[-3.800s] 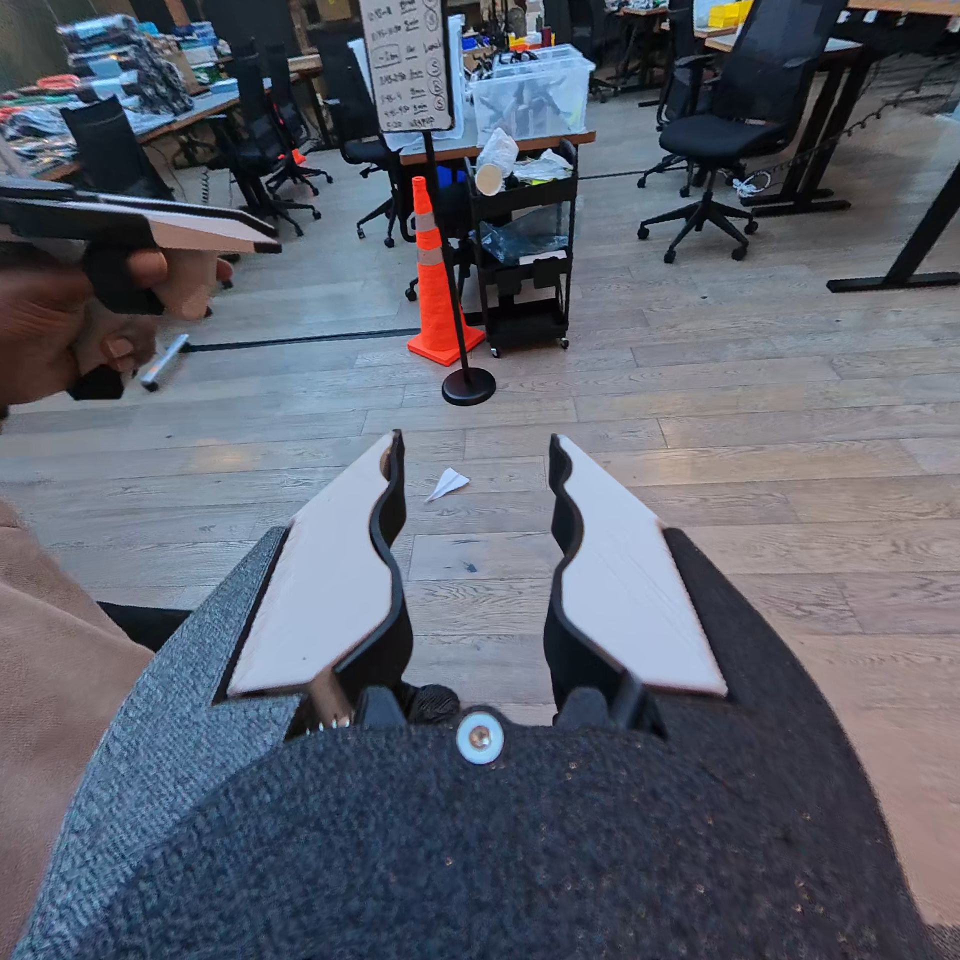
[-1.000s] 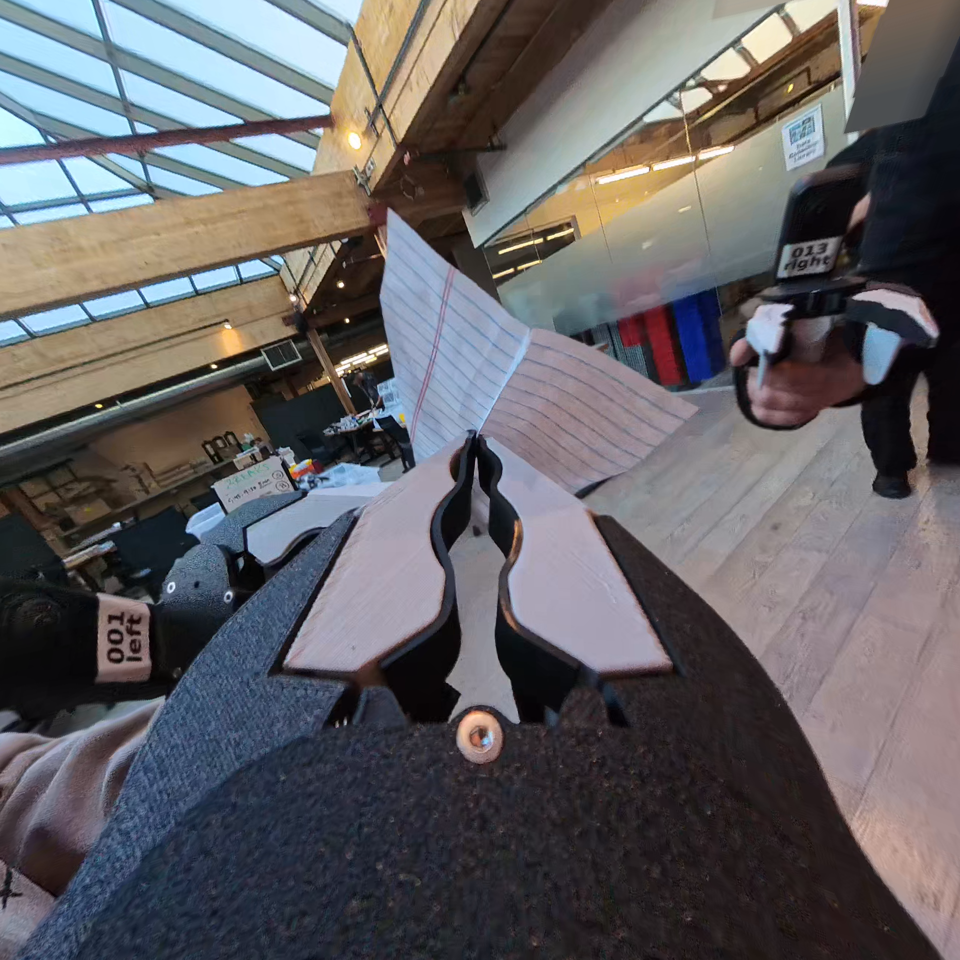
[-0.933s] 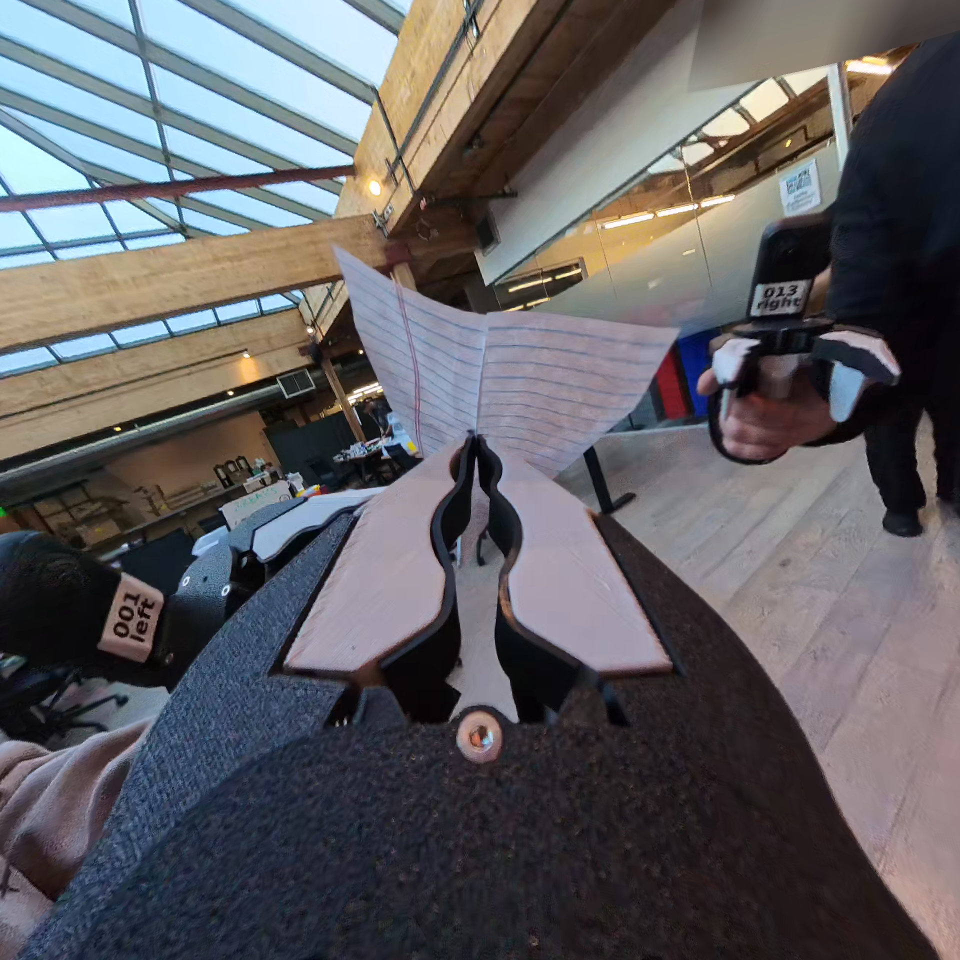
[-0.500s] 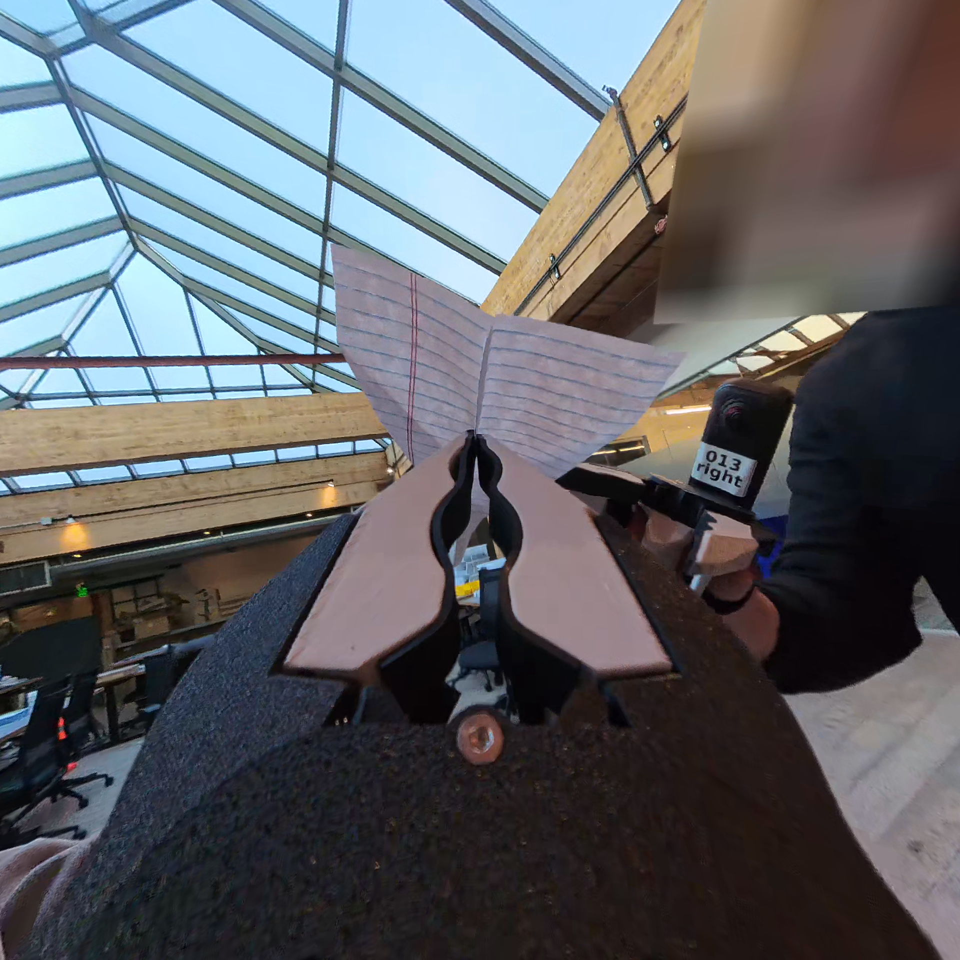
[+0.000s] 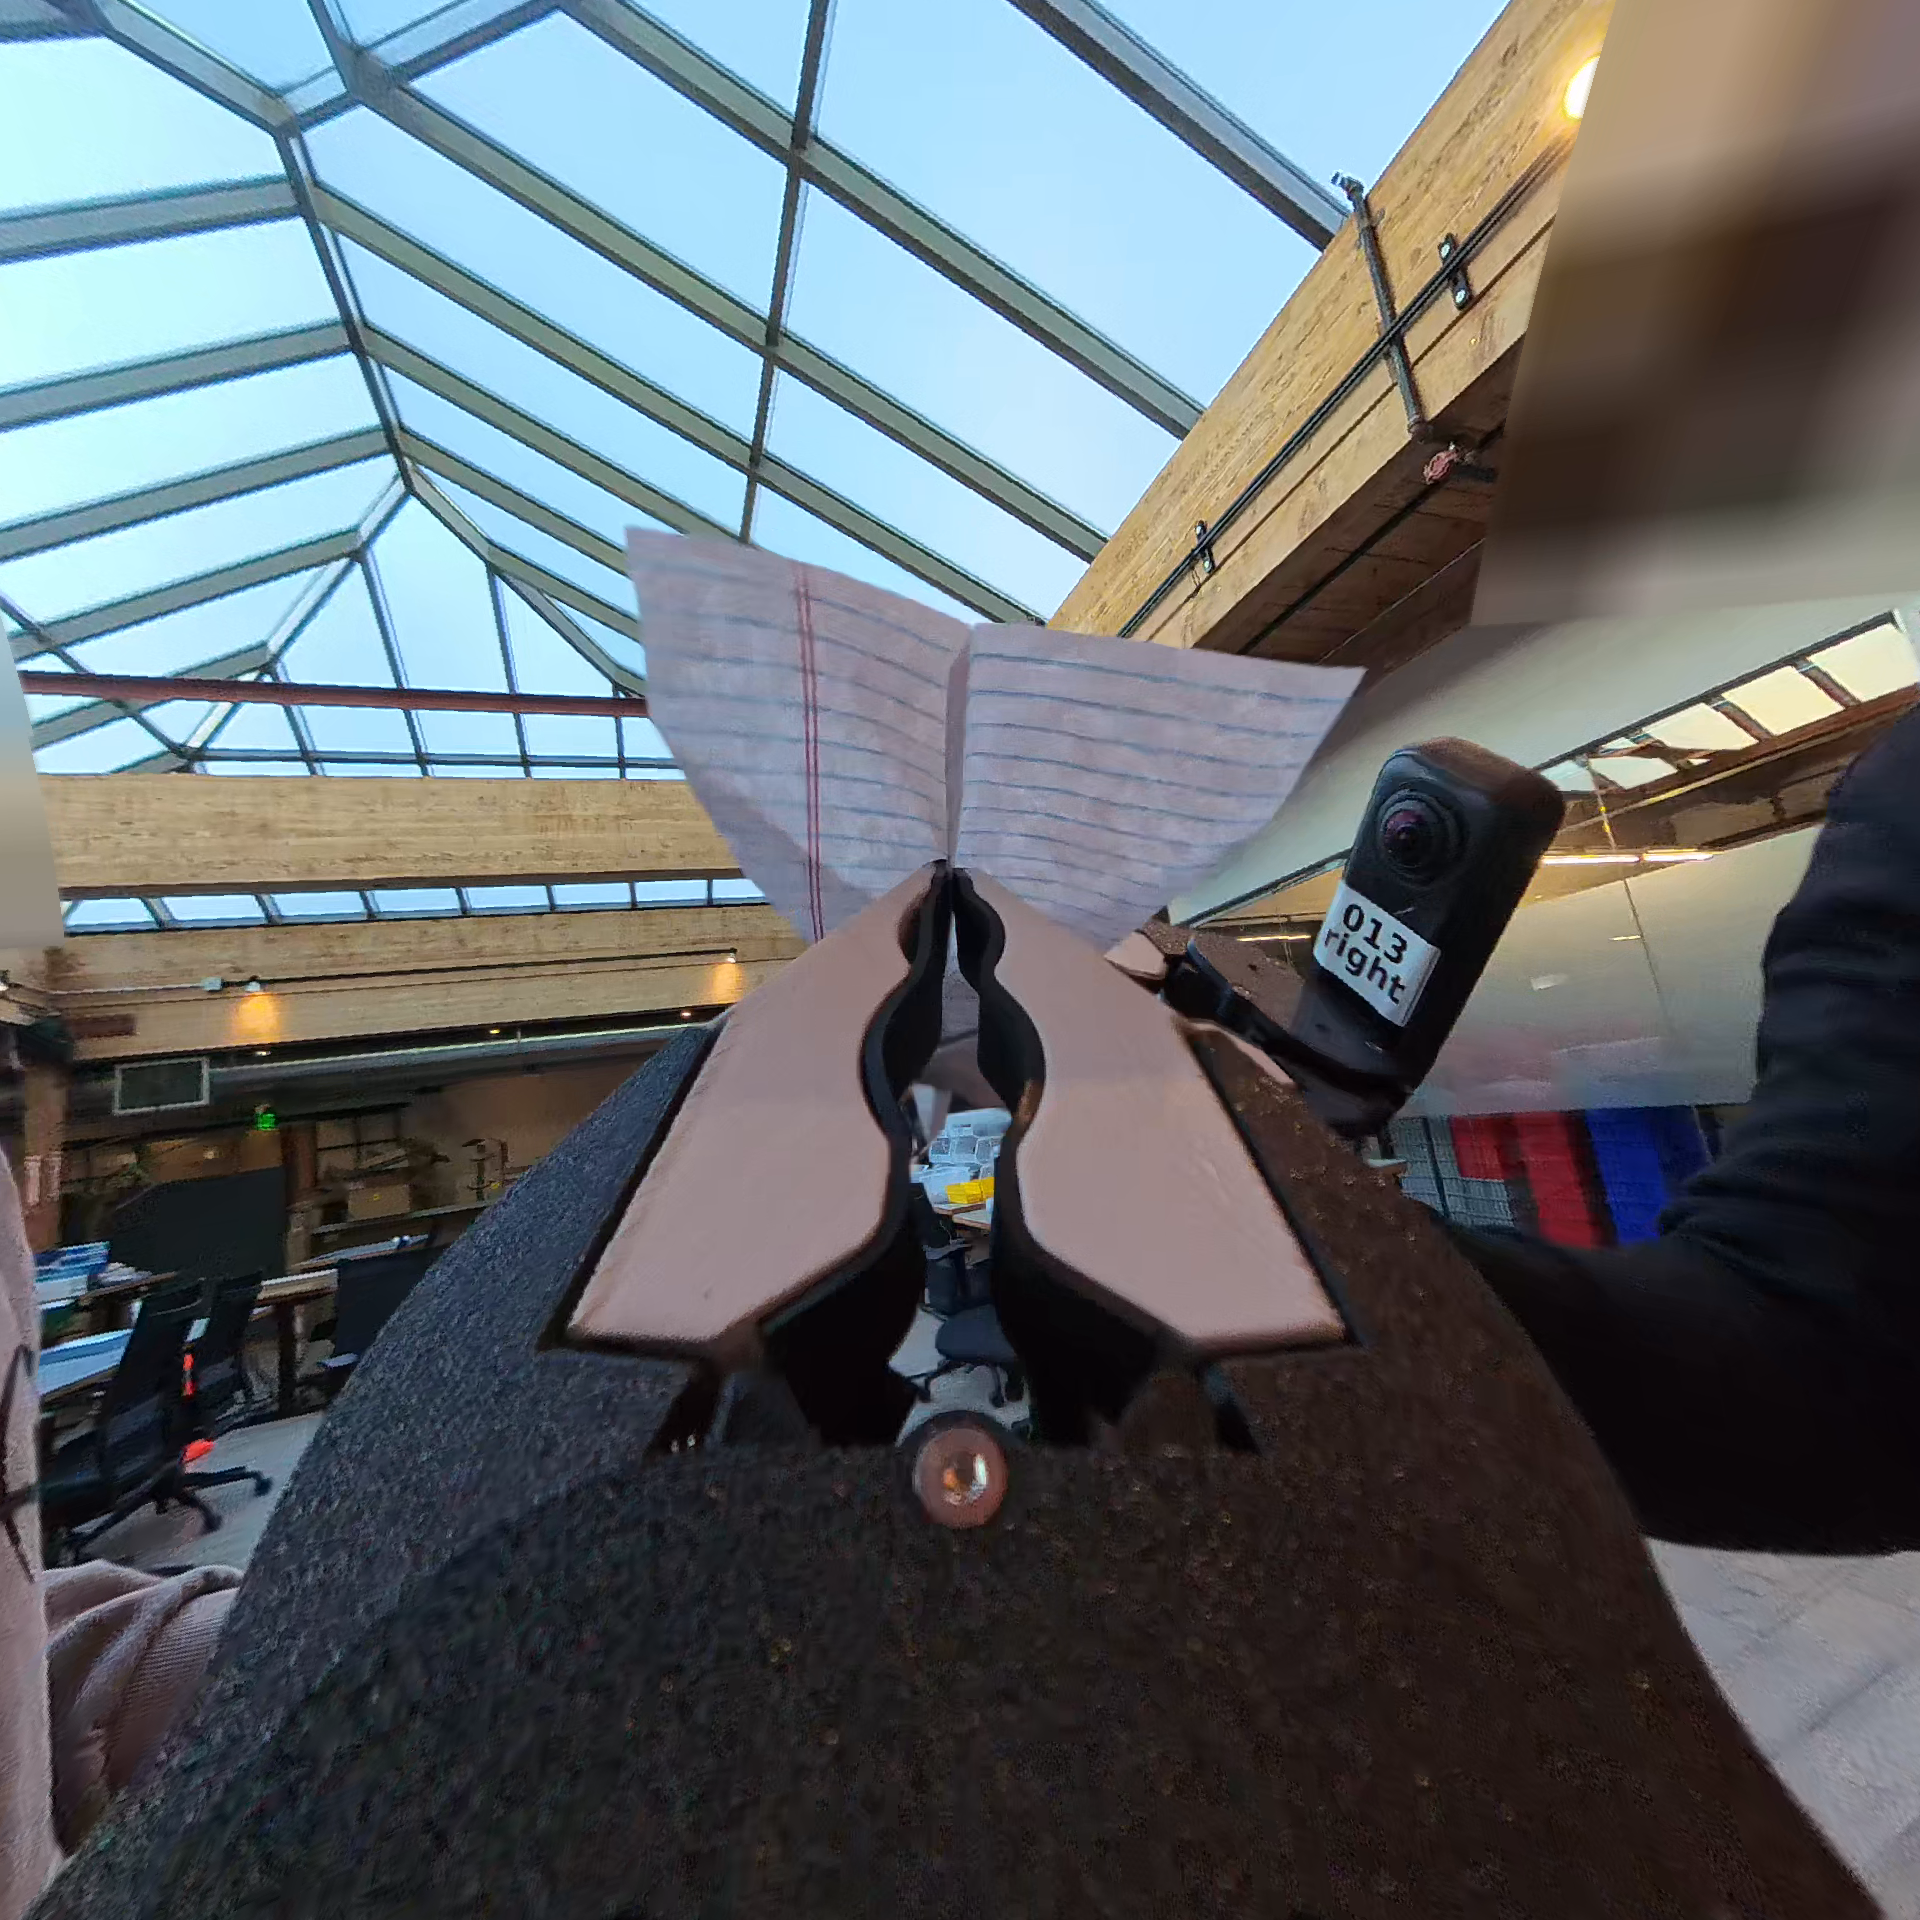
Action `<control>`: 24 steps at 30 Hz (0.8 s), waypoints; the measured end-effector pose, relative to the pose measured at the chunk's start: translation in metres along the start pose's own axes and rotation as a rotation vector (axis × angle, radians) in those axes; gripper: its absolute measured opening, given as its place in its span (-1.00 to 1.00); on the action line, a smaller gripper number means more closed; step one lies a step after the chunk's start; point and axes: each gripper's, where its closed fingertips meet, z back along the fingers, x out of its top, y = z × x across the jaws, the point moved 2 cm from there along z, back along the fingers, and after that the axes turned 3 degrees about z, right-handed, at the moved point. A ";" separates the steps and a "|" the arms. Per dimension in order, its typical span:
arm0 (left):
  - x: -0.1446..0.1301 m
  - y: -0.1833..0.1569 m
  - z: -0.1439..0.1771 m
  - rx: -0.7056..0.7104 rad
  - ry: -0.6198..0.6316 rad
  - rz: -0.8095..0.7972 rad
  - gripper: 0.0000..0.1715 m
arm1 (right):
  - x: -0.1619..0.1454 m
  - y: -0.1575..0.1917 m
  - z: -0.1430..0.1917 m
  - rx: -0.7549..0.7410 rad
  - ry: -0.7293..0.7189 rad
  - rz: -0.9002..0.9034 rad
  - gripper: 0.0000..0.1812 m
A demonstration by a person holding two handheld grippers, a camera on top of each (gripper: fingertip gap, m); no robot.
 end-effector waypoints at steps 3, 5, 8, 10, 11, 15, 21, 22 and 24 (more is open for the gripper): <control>-0.005 -0.006 -0.015 0.004 0.003 0.019 -0.68 | 0.002 -0.018 0.006 0.021 -0.008 -0.021 -1.00; -0.008 -0.010 -0.028 0.023 0.006 -0.002 -0.69 | 0.008 -0.035 0.012 0.017 -0.022 -0.031 -1.00; -0.008 -0.020 -0.054 0.036 0.004 0.003 -0.70 | 0.019 -0.064 0.028 -0.008 -0.021 -0.043 -0.87; -0.009 -0.030 -0.075 0.033 0.002 0.003 -0.70 | 0.029 -0.084 0.047 -0.055 -0.006 -0.032 -0.73; -0.012 -0.035 -0.087 0.029 0.010 -0.003 -0.71 | 0.033 -0.093 0.060 -0.089 0.006 -0.024 -0.69; -0.027 -0.060 -0.139 0.000 0.054 -0.032 -0.70 | 0.036 -0.105 0.127 -0.242 0.143 0.030 -0.53; -0.062 -0.111 -0.223 -0.095 0.128 -0.114 -0.49 | 0.008 -0.054 0.261 -0.572 0.467 0.212 -0.61; -0.070 -0.122 -0.238 -0.127 0.144 -0.112 -0.46 | 0.007 -0.043 0.286 -0.641 0.498 0.243 -0.65; -0.086 -0.147 -0.270 -0.200 0.173 -0.107 -0.46 | 0.009 -0.019 0.334 -0.793 0.557 0.316 -0.81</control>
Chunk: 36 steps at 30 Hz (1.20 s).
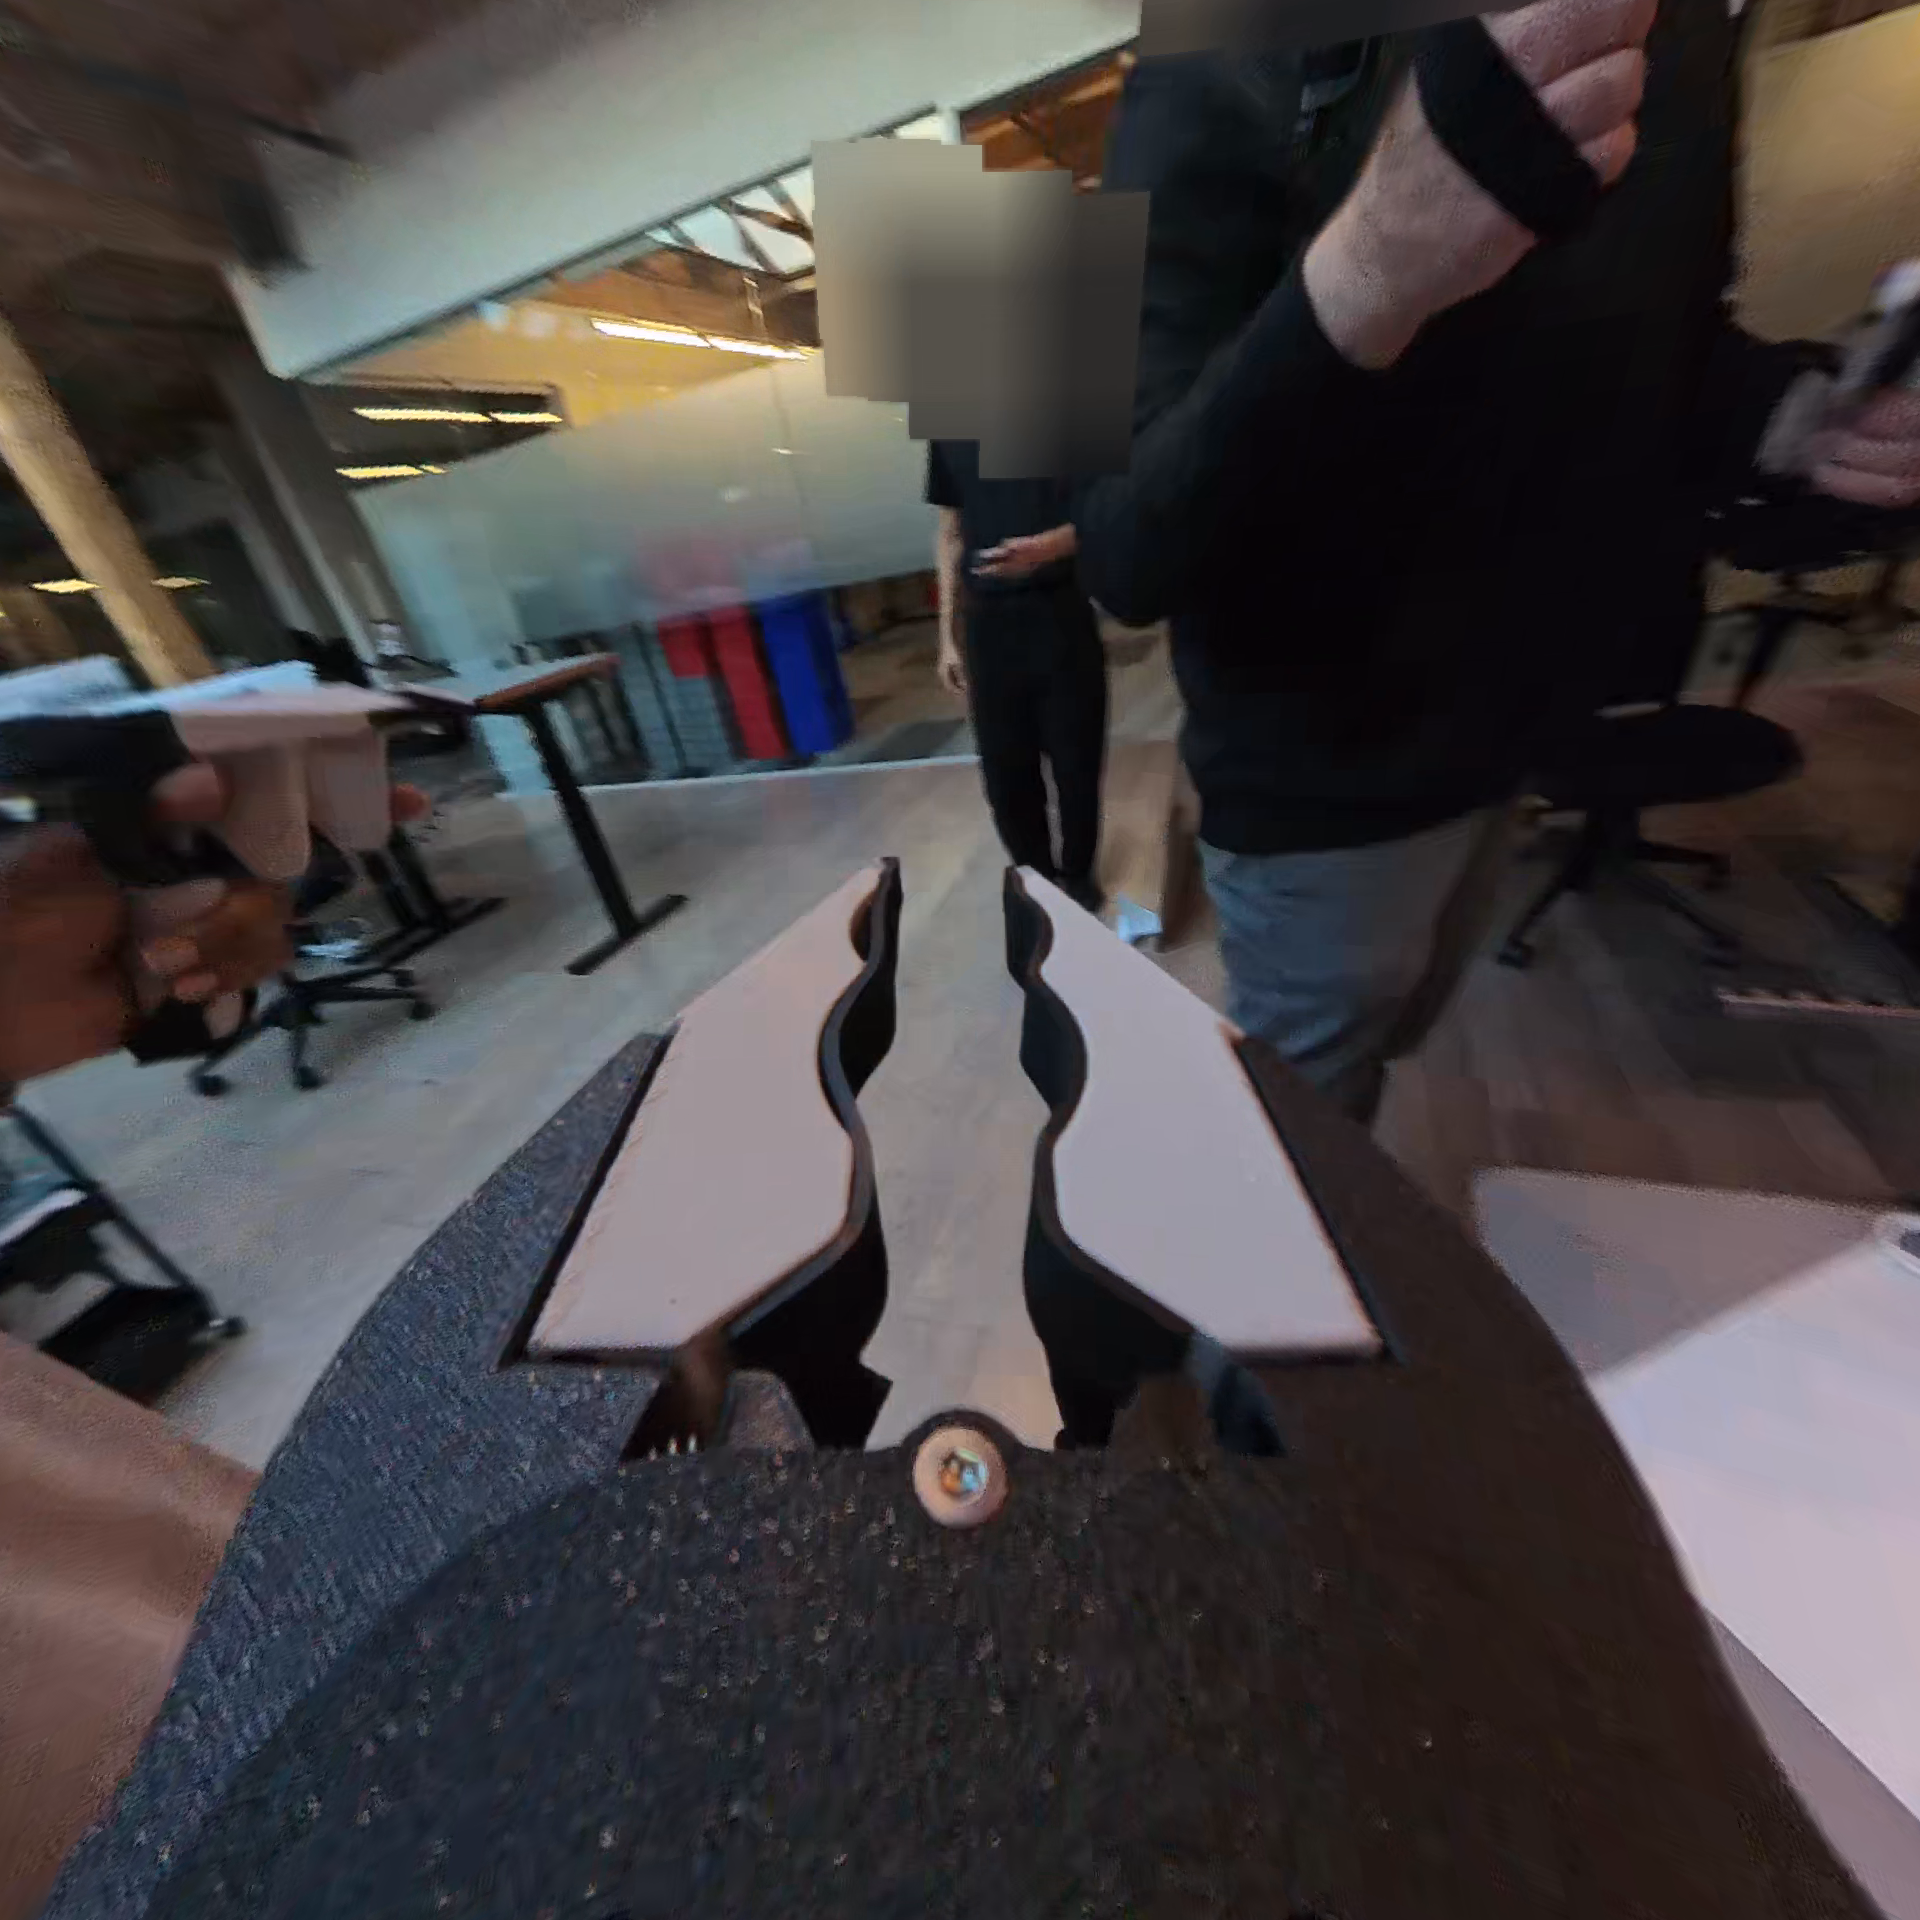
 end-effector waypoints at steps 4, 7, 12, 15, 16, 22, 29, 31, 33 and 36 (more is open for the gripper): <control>-0.007 -0.044 -0.077 -0.182 0.051 -0.001 -0.52 | -0.032 -0.031 0.081 -0.282 0.113 0.085 -1.00; -0.015 -0.075 -0.130 -0.305 0.091 -0.011 -0.53 | -0.054 -0.065 0.124 -0.481 0.219 0.134 -0.88; -0.026 -0.100 -0.197 -0.423 0.127 -0.017 -0.54 | -0.065 -0.129 0.153 -0.681 0.288 0.111 -0.57; -0.030 -0.094 -0.228 -0.446 0.124 -0.018 -0.54 | -0.063 -0.176 0.153 -0.744 0.335 0.160 -0.76; -0.031 -0.087 -0.239 -0.447 0.125 -0.019 -0.55 | -0.063 -0.193 0.151 -0.746 0.360 0.170 -0.91; -0.018 -0.036 -0.298 -0.417 0.133 -0.049 -0.56 | -0.077 -0.308 0.144 -0.859 0.509 0.217 -0.66; -0.016 0.004 -0.343 -0.317 0.206 -0.051 -0.56 | -0.171 -0.442 0.160 -0.861 0.823 0.147 -0.35; -0.025 0.006 -0.350 -0.276 0.239 -0.017 -0.56 | -0.207 -0.475 0.169 -0.825 0.928 0.120 -0.30; -0.030 0.004 -0.354 -0.210 0.255 -0.009 -0.56 | -0.244 -0.504 0.181 -0.786 1.034 0.086 -0.24; -0.040 -0.004 -0.359 -0.108 0.269 -0.004 -0.56 | -0.287 -0.541 0.201 -0.736 1.147 0.051 -0.21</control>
